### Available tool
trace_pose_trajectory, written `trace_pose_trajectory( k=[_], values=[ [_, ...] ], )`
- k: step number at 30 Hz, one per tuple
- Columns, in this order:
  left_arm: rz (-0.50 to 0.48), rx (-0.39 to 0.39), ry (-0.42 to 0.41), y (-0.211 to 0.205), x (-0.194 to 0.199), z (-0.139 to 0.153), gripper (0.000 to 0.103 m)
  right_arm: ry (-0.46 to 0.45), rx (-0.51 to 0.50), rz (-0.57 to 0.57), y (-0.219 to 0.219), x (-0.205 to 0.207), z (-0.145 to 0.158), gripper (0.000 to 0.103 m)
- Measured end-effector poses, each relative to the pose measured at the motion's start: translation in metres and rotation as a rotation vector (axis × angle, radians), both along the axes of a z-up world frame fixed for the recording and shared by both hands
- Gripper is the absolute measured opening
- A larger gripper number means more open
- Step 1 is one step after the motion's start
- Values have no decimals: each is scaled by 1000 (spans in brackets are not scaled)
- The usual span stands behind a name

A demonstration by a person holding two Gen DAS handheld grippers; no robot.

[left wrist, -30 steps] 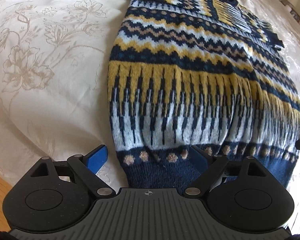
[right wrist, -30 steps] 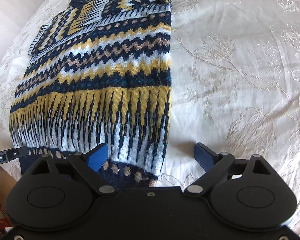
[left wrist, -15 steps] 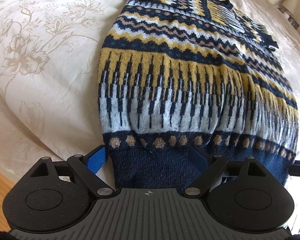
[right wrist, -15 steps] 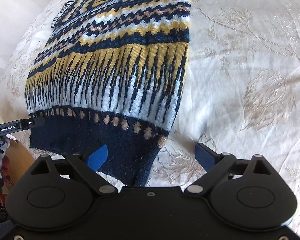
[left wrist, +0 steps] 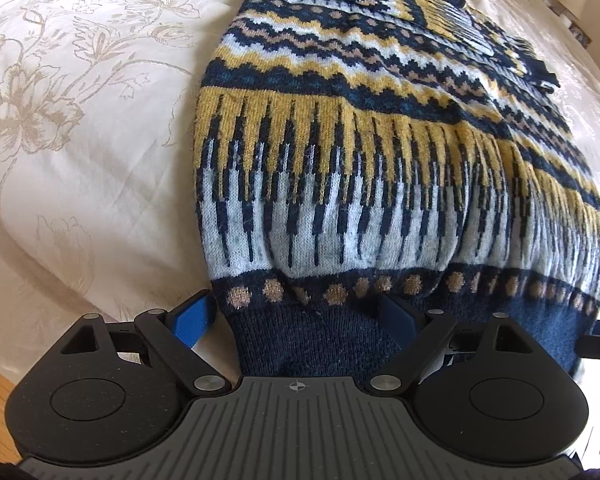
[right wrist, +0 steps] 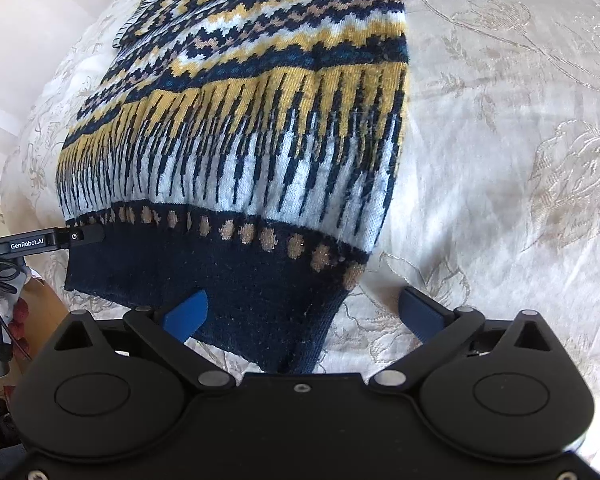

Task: Fold small clothes
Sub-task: 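Move both grippers to the ribbed navy hem and grasp it, then lift the hem with both grippers and fold it toward the collar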

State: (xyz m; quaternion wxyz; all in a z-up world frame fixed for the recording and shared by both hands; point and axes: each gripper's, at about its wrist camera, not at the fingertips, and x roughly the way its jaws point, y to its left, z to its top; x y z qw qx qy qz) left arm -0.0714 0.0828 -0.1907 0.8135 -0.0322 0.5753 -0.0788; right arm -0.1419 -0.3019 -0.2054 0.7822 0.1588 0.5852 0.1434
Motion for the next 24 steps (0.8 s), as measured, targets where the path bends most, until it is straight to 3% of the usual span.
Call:
trace_pose_trajectory(
  k=[7, 10, 13, 15, 17, 20, 24],
  values=[
    [-5, -13, 24, 1, 6, -4, 88, 19, 33, -59, -2, 3, -3, 103],
    [-7, -23, 24, 4, 7, -3, 85, 22, 32, -54, 0, 4, -2, 97],
    [12, -43, 2, 11, 5, 1, 67, 36, 54, -53, 1, 6, -3, 75],
    [22, -68, -1, 14, 3, 4, 48, 58, 81, -47, 2, 7, -4, 41],
    [33, -97, -3, 17, 1, 8, 32, 72, 99, -42, 5, 8, -4, 17],
    [50, -119, -12, 22, -3, 16, 15, 61, 123, -44, 6, 7, 1, 16],
    [73, -158, -34, 29, -8, 30, 12, 45, 173, -61, 1, 2, 12, 14]
  ],
)
